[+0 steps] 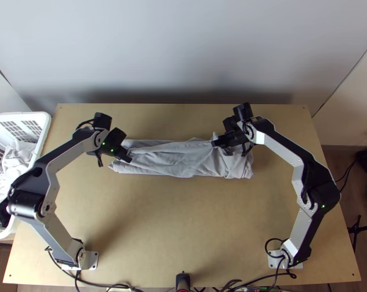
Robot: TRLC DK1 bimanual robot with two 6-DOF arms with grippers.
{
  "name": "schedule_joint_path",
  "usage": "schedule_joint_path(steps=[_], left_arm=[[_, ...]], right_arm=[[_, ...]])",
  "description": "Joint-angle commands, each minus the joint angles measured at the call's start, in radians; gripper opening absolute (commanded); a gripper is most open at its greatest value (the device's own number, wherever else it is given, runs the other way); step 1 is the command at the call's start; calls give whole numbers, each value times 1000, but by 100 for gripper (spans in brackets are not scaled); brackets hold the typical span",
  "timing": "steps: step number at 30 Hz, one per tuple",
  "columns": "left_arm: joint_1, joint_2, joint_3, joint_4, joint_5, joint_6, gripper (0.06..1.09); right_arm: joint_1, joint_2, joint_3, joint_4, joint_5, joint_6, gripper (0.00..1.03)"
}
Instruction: Fold the t-shirt
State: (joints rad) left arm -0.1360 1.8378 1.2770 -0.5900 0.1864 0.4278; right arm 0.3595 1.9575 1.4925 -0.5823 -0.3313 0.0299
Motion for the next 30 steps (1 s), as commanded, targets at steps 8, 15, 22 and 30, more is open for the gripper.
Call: schedule_joint_path(steps=[8,15,22,30], left_arm=[[15,37,30,-16,-1,6,104],[42,-97,30,-31,1,37,104],[35,-157,31,-157,1,45,104],[49,-201,-45,-176,4,25,104]], right_arm=[[-13,-32,-21,-17,14,-2,99],[-22,-220,-23,-51,-2,44,99],[85,-256,40,-206,-164,84,98],[230,-154,64,-234,-324,128,98]])
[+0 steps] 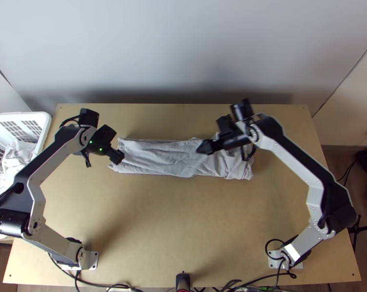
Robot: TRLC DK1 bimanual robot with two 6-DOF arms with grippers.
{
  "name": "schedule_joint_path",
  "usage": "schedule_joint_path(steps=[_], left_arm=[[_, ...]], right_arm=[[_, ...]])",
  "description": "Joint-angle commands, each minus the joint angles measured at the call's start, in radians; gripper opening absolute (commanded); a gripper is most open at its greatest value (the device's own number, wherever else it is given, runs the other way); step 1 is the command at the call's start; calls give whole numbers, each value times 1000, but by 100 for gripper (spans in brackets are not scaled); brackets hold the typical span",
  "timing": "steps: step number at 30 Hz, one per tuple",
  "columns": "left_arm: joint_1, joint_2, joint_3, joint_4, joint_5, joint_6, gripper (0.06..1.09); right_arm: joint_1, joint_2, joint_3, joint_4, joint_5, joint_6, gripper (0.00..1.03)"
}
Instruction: Fold the t-shirt
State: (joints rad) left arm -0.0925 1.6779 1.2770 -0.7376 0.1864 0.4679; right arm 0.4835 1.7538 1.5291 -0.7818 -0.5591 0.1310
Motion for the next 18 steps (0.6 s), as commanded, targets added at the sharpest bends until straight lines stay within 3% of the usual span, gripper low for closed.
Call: schedule_joint_path(steps=[1,11,18], left_arm=[[5,-44,-53,-29,4,-21,104],[137,-10,-128,0,5,-31,104],[217,29,-125,3,171,-45,104]], right_arm=[[119,62,36,-34,-96,27,98],[175,174,72,50,-85,-28,98],[196,220,69,118,-71,-67,98]])
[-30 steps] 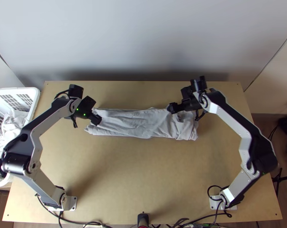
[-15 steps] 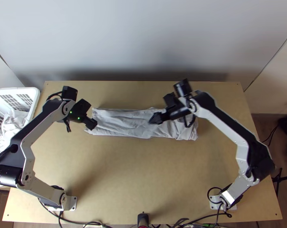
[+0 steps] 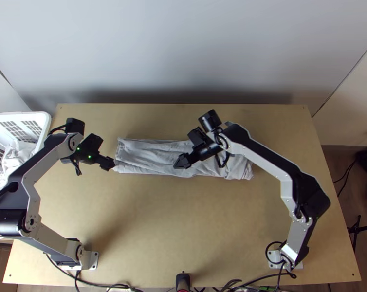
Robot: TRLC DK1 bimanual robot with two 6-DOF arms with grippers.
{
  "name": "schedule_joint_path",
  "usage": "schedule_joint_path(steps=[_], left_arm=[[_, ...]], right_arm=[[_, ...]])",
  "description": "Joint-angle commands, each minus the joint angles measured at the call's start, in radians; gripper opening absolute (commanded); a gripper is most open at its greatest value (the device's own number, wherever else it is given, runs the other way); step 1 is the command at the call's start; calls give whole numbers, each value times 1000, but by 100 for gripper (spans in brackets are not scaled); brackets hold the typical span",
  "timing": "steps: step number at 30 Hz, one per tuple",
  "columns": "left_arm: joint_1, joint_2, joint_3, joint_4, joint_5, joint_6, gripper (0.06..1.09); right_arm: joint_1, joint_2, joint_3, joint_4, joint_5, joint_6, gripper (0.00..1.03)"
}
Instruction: Fold the t-shirt
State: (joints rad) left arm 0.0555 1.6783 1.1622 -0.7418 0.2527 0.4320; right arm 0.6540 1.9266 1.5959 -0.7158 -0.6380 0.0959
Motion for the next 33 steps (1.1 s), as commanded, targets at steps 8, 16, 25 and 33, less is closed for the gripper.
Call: schedule_joint_path(steps=[8,16,25,33], left_arm=[[70,15,-9,7,200,-13,104],[73,-2,-7,7,280,-13,104],[102,113,34,4,422,5,104],[99,190,88,4,513,14,104]], right_arm=[[19,80,-28,98,14,-32,98],[10,109,-50,130,69,-45,98],[12,104,-65,141,69,-45,98],[12,103,-83,154,69,-45,98]])
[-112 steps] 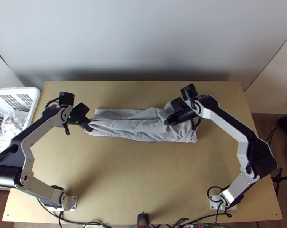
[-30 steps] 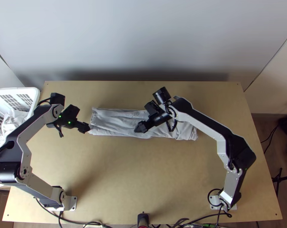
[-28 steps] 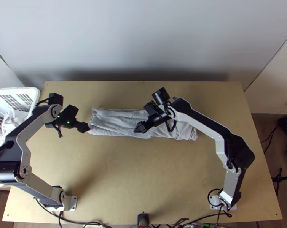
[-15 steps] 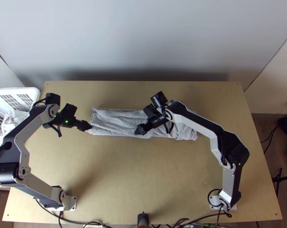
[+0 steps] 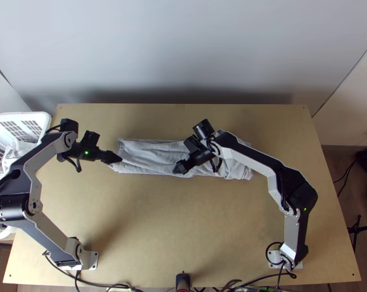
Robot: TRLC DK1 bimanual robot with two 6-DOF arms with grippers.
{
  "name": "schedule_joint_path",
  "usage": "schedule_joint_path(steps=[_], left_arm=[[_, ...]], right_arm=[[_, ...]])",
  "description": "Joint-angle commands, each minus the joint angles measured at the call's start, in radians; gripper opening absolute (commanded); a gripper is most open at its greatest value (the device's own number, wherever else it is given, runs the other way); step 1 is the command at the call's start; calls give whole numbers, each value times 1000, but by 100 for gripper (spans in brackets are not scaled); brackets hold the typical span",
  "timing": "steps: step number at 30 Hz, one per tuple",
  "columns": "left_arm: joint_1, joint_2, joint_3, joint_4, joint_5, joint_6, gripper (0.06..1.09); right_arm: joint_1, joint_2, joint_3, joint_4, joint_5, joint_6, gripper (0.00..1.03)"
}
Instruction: Fold the t-shirt
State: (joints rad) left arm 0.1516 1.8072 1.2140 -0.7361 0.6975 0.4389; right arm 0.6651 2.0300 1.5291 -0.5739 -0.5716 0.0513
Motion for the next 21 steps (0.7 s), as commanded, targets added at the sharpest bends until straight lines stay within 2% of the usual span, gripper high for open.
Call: schedule_joint_path(steps=[1,15,21], left_arm=[[3,72,38,-2,69,8,104],[6,110,62,-3,83,21,104],[-9,118,71,-6,56,23,104]], right_arm=[[1,-2,-23,16,3,-1,98],[2,22,-38,54,4,2,98],[2,35,-38,68,9,2,98]])
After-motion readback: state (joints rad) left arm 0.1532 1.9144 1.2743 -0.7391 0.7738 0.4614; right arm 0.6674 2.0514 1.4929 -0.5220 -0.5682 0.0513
